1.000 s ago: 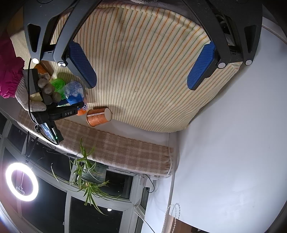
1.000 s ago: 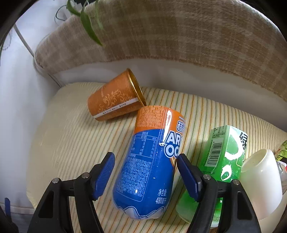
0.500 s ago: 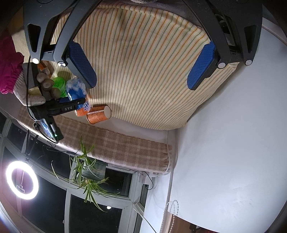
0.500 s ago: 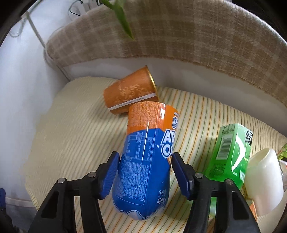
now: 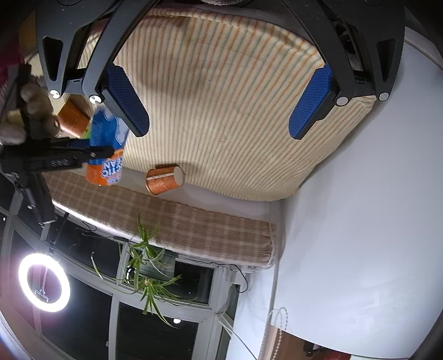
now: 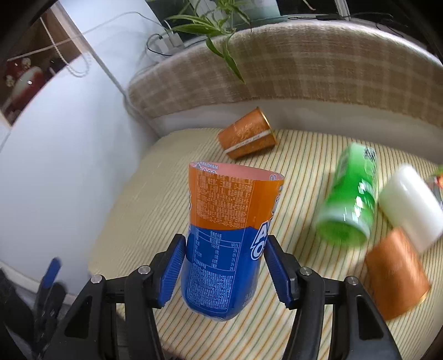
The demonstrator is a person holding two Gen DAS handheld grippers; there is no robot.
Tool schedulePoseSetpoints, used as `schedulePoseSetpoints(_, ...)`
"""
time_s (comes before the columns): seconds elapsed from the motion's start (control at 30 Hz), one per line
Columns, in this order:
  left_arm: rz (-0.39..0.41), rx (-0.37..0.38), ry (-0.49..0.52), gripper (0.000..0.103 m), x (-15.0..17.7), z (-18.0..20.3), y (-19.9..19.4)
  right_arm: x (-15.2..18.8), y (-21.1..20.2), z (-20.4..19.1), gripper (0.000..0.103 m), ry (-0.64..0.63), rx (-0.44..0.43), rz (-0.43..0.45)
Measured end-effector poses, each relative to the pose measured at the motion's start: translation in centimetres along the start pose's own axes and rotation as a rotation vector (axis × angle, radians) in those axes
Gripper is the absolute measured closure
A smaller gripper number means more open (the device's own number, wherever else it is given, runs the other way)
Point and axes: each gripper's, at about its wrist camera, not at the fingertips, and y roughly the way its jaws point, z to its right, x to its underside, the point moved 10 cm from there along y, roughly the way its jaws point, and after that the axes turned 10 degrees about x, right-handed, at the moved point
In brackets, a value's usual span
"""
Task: Flip cup upright
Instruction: 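Carry the bottle with the right gripper toward the left tool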
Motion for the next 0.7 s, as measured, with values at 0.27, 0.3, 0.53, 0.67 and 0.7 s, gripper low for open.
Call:
schedulePoseSetpoints(0.27, -0.030, 0.062, 0.008, 0.000, 0.8, 3.0, 1.1, 4.9, -0.6, 1.5, 0.042, 0.051, -0.066, -0.083)
schedulePoseSetpoints(0.3, -0.036, 0.073, 0.009, 0.000, 0.9, 3.5, 1.2, 5.2, -0.3, 1.8, 0.042, 0.056, -0.059, -0.088)
schedulePoseSetpoints(0.53, -0.050, 0.097, 0.019, 0.000, 1.3, 5.1, 1.1, 5.9, 1.3, 2.9, 0.041, 0.140, -0.072, -0.092)
schedulePoseSetpoints(0.67, -0.066, 0.114, 0.002, 0.000, 1.5, 5.1, 1.2, 5.5, 1.6, 3.0, 0.040, 0.160, -0.078, -0.091)
schedulePoseSetpoints(0.7, -0.071, 0.119, -0.003, 0.000, 1.5, 5.2, 1.3, 5.5, 1.7, 3.0, 0.040, 0.164, -0.077, -0.090)
